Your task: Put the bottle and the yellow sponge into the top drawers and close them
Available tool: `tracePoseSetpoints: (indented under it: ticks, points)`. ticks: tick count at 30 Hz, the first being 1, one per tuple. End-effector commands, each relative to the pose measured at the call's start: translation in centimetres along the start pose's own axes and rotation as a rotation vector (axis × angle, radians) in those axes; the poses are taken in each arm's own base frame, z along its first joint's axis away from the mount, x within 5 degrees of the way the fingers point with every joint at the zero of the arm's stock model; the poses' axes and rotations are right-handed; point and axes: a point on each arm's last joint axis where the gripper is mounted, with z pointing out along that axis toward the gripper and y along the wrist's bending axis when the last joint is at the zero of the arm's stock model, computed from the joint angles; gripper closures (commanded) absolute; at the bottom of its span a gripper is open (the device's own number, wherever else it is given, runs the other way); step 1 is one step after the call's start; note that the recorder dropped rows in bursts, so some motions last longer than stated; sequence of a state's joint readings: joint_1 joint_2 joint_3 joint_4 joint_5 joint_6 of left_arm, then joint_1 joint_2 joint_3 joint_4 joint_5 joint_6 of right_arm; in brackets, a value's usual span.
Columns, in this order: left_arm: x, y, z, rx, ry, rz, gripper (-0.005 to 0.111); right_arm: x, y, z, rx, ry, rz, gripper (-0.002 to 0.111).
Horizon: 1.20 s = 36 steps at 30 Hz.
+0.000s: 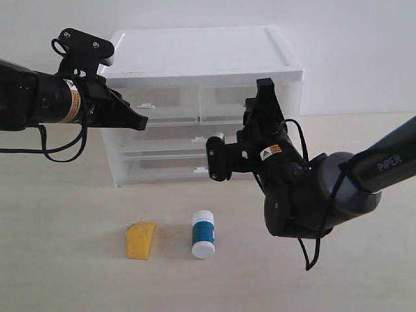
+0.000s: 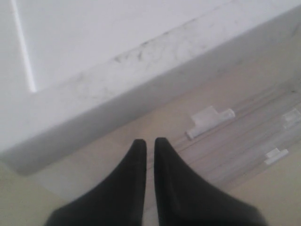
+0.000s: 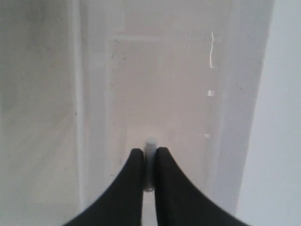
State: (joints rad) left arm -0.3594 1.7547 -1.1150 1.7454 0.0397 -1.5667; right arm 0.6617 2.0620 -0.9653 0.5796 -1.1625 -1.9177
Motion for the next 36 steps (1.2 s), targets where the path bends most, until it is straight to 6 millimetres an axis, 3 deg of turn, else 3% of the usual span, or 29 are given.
tracePoseSetpoints:
  ticks: [1,8,21,36]
  points:
    - [-0.2,0.2,-0.1,-0.011,-0.005,-0.006,0.103,-0.3,-1.0,-0.7,0.055,0.012,0.009,0.108]
    - [-0.2,0.2,-0.1,-0.011,-0.006,0.001,0.103,-2.0,-1.2,-1.6,0.05,-0.013,-0.042,0.108]
    - [-0.2,0.2,-0.1,-0.012,-0.006,0.001,0.103,-0.5,-3.8,-3.9,0.061,0.007,-0.022,0.108]
    - [-0.2,0.2,-0.1,-0.01,-0.006,0.001,0.103,-2.4,-3.1,-6.2,0.001,-0.004,-0.025,0.108]
